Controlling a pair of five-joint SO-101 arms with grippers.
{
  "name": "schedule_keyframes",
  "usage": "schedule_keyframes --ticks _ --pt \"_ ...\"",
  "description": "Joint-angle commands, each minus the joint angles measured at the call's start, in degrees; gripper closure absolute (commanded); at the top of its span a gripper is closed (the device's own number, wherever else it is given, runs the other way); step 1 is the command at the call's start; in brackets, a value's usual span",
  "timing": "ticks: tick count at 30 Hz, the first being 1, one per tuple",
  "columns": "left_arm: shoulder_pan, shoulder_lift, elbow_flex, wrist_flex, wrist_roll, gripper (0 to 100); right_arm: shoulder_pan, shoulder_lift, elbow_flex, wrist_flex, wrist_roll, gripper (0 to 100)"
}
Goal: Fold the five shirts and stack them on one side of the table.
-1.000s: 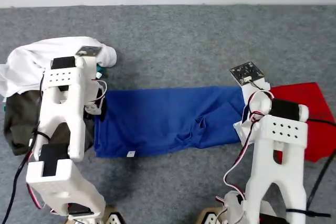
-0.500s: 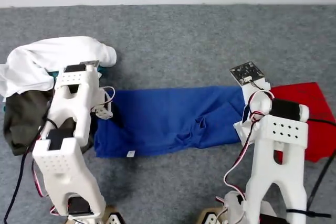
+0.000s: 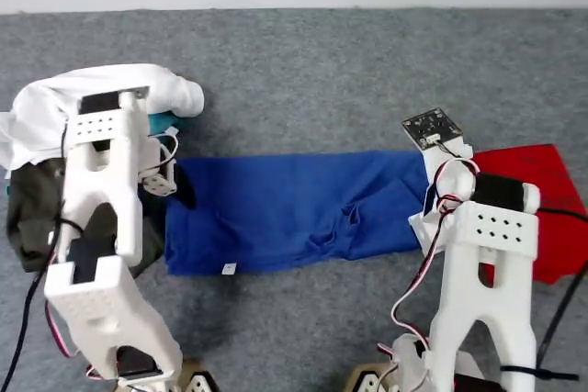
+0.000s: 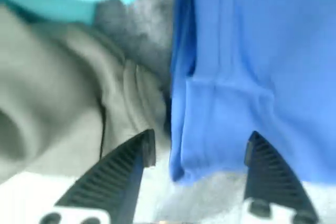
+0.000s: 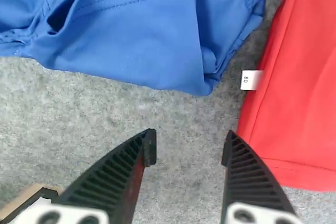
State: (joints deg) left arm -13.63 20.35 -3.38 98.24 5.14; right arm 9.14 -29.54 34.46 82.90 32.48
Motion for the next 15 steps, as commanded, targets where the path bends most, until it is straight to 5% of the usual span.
schedule_keyframes --ticks 1,15 --pt "-3.1 -3.3 -0.9 0.1 -1.0 72 0.5 -1.3 -0.3 -1.0 -0.4 78.6" --pt "-22.3 17.9 -1.7 -12.9 -1.2 72 0.4 -1.3 -0.3 -0.9 -0.5 78.6"
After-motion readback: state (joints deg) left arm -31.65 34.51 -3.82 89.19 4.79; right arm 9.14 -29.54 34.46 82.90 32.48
